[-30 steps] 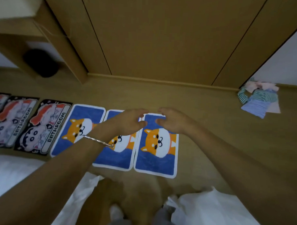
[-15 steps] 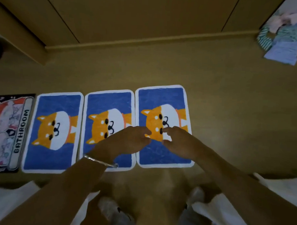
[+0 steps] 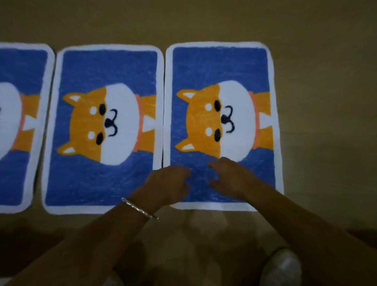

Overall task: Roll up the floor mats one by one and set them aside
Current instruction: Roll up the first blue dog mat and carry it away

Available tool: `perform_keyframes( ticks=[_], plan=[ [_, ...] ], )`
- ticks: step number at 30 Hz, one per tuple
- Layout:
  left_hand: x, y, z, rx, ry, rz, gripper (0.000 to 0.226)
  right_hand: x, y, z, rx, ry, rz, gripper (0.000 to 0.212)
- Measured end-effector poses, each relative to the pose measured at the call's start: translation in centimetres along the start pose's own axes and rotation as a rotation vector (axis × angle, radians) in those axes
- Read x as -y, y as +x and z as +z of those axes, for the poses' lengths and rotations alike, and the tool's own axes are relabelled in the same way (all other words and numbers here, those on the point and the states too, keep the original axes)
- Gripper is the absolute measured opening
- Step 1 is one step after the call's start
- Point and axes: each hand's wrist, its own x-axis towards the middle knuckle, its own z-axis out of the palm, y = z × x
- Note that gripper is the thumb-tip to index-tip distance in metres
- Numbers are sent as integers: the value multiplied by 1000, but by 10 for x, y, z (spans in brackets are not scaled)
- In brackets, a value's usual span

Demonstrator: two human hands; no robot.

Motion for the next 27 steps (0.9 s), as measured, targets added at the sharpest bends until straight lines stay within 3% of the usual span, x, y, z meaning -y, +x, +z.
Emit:
perform_keyframes(
  ticks=[8,16,21,24,27],
  plan=[
    [36,51,63,26,157,51,43,-54,60,78,19,-269,-93,38],
    [34,83,80,34,331,212,44,-74,59,117,57,-525,-150,65],
    [23,90,95,69,370,298,52,-76,55,127,-10,-662,-179,57],
    [16,92,99,82,336,338,56,-75,53,121,31,-630,-211,44],
    [11,97,95,112,301,351,54,-76,53,100,19,-384,-160,34]
  ],
)
